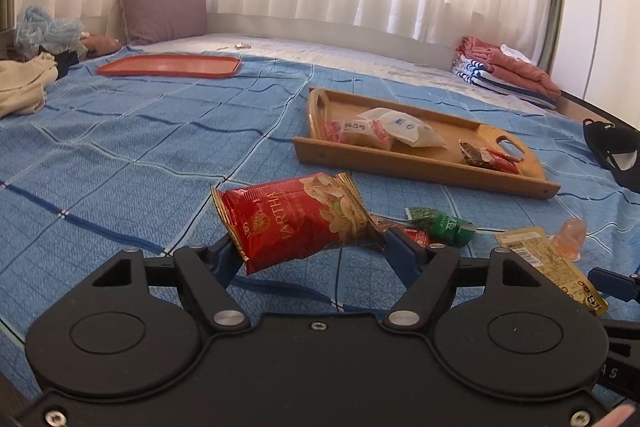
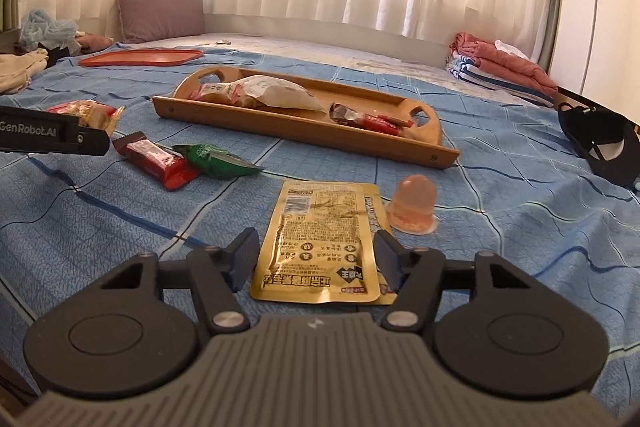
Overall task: Organize snacks
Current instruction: 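Grasp the red chip bag with the left tool while the right tool grasps the yellow sauce packet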
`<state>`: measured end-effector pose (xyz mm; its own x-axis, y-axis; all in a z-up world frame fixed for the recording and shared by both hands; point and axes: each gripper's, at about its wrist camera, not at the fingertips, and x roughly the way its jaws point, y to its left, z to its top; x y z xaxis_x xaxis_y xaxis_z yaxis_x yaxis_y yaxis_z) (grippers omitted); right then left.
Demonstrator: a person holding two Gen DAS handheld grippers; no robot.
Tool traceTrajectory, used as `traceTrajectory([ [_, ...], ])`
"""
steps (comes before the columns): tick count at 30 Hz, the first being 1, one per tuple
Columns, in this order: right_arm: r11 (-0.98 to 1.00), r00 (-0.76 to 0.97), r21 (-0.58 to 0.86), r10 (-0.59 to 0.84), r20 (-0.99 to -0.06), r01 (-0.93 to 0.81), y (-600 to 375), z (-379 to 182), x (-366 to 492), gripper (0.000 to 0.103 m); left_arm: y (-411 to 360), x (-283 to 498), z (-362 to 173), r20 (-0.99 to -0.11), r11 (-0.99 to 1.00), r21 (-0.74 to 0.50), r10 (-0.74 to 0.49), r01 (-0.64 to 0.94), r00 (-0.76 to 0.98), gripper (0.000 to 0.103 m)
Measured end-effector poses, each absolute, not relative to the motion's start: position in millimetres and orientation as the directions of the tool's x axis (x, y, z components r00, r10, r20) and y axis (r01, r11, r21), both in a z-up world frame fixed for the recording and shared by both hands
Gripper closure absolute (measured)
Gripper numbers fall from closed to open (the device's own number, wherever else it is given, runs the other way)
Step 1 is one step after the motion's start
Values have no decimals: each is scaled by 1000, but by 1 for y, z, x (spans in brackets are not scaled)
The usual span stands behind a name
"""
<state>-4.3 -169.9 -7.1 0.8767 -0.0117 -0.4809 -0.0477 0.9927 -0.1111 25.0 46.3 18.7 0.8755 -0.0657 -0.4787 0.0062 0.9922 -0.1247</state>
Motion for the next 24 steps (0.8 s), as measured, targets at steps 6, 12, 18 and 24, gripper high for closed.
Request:
traceTrajectory([
  [6, 996, 861, -86, -26, -508, -20, -181, -5, -17, 28, 44, 20, 23, -467, 992, -120, -81, 28, 880, 30],
  [12, 994, 861, -102, -80, -503, 32, -194, -2, -36, 10, 41, 18, 23, -466, 993, -108, -91, 46, 880, 30],
  [18, 987, 871, -155, -40, -490, -42, -189, 4, -16, 8, 39, 18, 22, -472, 992, -117, -98, 48, 876, 30],
  [24, 989, 837, -102, 32, -547, -105, -189, -5, 3, 15, 36, 18, 22, -475, 992, -109, -106, 61, 873, 30],
])
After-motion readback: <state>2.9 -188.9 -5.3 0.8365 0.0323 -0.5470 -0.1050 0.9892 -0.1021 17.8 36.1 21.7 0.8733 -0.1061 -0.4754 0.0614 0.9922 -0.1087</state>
